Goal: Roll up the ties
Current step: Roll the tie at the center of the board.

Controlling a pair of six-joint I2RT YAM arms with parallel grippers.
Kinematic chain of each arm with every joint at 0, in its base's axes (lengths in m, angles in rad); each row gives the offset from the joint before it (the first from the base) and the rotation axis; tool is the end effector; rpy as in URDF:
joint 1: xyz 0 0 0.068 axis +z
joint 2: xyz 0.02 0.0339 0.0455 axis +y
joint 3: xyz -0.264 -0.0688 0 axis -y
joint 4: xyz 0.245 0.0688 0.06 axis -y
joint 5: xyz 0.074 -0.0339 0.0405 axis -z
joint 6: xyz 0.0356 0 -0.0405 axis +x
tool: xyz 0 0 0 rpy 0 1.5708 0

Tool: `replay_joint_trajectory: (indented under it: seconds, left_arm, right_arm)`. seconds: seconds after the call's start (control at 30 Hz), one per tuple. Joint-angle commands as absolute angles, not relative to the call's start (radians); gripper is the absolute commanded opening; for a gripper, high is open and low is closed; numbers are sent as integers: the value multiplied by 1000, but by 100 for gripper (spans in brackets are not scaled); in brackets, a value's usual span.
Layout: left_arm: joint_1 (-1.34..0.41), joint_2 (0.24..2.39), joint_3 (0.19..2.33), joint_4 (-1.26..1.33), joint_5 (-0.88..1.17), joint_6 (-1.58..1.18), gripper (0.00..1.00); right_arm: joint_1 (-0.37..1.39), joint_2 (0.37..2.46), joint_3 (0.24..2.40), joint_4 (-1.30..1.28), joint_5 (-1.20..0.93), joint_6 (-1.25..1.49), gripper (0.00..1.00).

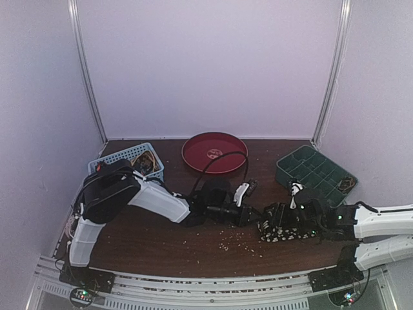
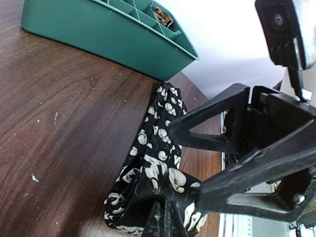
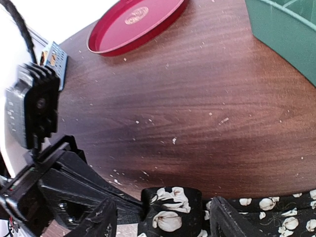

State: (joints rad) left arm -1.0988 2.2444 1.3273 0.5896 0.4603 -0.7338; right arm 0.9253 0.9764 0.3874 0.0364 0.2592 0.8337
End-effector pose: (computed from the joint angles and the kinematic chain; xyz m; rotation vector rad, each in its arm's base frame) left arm 0.2049 -0.4361 0.1278 0.7676 2.1105 -1.5747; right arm 0.1285 0.1555 0.1891 0.0590 2.2005 0.7617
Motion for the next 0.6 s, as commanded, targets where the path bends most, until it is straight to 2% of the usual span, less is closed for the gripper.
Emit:
replay_joint_trajectory:
  seconds: [0.0, 0.27, 0.4, 0.57]
  left_arm:
    - [-1111, 2272, 1371, 602, 492, -723, 0]
    - [-1121, 2286, 1401, 631, 493, -733, 0]
    - [-1120, 2230, 1352, 612, 440, -680, 20]
    - [-1120, 2178, 1339, 514, 394, -528, 44]
  right_arm:
    - [909, 986, 401, -5, 250, 843, 65]
    - [855, 1003, 352, -10, 219, 837, 54]
    - [826, 986, 318, -8, 192, 843, 47]
    - [807, 971, 281, -8, 164, 855, 44]
